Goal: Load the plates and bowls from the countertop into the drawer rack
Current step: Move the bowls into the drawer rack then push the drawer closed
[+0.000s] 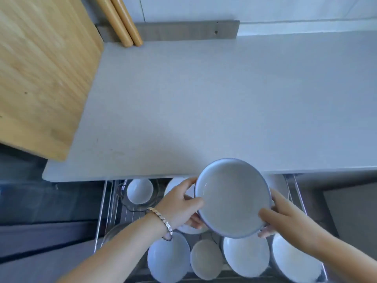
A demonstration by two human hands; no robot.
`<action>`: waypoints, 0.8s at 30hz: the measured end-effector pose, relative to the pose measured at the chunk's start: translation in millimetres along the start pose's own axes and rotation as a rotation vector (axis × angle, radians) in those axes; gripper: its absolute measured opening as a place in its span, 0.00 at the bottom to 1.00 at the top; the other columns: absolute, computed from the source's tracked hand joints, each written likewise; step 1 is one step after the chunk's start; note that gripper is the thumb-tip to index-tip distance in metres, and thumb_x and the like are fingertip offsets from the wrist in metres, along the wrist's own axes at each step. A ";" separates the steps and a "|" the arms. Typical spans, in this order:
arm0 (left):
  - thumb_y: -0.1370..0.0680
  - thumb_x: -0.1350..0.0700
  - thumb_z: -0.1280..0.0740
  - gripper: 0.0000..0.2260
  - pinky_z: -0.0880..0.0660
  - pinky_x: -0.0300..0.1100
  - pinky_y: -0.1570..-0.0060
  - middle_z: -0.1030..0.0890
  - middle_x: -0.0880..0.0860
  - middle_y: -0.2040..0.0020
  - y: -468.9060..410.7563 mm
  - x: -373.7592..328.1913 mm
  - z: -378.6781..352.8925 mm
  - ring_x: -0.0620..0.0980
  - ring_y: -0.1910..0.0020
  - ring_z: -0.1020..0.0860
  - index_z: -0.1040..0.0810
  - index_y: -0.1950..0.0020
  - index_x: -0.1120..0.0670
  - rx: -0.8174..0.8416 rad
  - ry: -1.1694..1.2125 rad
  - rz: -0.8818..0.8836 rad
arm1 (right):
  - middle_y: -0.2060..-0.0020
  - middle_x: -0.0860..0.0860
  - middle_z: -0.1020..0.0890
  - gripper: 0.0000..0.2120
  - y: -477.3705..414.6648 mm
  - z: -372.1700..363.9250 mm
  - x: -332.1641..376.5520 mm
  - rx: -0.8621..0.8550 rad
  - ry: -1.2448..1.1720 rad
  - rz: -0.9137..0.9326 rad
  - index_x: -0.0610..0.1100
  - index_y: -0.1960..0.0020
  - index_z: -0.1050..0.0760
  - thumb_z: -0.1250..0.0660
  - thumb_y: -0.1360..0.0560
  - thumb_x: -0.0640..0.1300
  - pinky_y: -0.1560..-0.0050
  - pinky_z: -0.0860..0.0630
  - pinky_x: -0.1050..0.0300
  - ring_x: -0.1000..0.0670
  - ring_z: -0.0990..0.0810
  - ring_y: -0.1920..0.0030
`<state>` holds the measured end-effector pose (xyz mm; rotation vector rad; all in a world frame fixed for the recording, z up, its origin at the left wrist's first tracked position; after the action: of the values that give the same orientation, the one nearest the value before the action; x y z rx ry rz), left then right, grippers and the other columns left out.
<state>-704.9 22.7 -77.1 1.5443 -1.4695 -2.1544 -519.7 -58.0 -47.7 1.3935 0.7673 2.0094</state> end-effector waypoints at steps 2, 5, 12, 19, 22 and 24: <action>0.25 0.65 0.41 0.18 0.18 0.48 0.61 0.18 0.47 0.73 0.2 23.3 -42.3 0.53 0.72 0.20 0.30 0.44 0.42 0.006 -0.002 0.017 | 0.57 0.50 0.17 0.20 14.7 9.7 -43.6 -0.018 0.119 -0.020 0.63 0.42 0.35 0.40 0.30 0.44 0.49 0.20 0.46 0.50 0.16 0.60; 0.24 0.64 0.43 0.21 0.19 0.41 0.69 0.19 0.50 0.65 -3.0 58.7 -96.1 0.49 0.74 0.20 0.33 0.34 0.47 0.005 0.000 0.087 | 0.59 0.44 0.18 0.21 17.4 15.4 -106.3 -0.044 0.129 -0.082 0.60 0.42 0.40 0.42 0.26 0.37 0.52 0.20 0.46 0.46 0.16 0.62; 0.22 0.61 0.43 0.18 0.18 0.51 0.60 0.25 0.55 0.44 -29.5 119.2 -149.0 0.59 0.52 0.20 0.34 0.32 0.54 -0.099 -0.114 0.281 | 0.47 0.43 0.26 0.24 -17.6 -7.3 -195.2 -0.018 0.084 -0.221 0.48 0.30 0.43 0.44 0.25 0.36 0.54 0.19 0.44 0.40 0.22 0.51; 0.20 0.58 0.44 0.16 0.27 0.38 0.54 0.24 0.56 0.37 -53.6 127.2 -150.5 0.49 0.57 0.27 0.33 0.32 0.55 -0.172 -0.532 0.296 | 0.41 0.36 0.30 0.29 -49.2 -22.5 -223.6 -0.050 0.125 -0.270 0.47 0.26 0.48 0.44 0.24 0.36 0.67 0.25 0.54 0.40 0.26 0.55; 0.20 0.58 0.44 0.16 0.28 0.42 0.60 0.24 0.57 0.38 -64.3 138.8 -151.8 0.49 0.56 0.28 0.33 0.32 0.56 -0.187 -0.536 0.302 | 0.42 0.37 0.29 0.30 -54.8 -25.5 -232.9 -0.060 0.156 -0.252 0.48 0.25 0.49 0.44 0.25 0.37 0.58 0.22 0.46 0.39 0.25 0.56; 0.21 0.60 0.43 0.17 0.23 0.42 0.62 0.24 0.58 0.39 -69.0 150.1 -151.7 0.51 0.56 0.28 0.33 0.32 0.56 -0.209 -0.436 0.326 | 0.43 0.38 0.30 0.30 -58.3 -27.3 -234.6 -0.071 0.185 -0.234 0.48 0.25 0.48 0.44 0.25 0.37 0.58 0.26 0.51 0.41 0.26 0.56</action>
<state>-630.1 -122.5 -230.9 0.7363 -1.4188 -2.4314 -469.0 -193.2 -243.4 1.0365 0.8866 1.9772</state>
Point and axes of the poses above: each hand's wrist, its own y-axis away from the middle knuckle, its own z-axis out of the back of the hand, x = y × z, the point moved 7 cm from there along -y, towards the middle knuckle
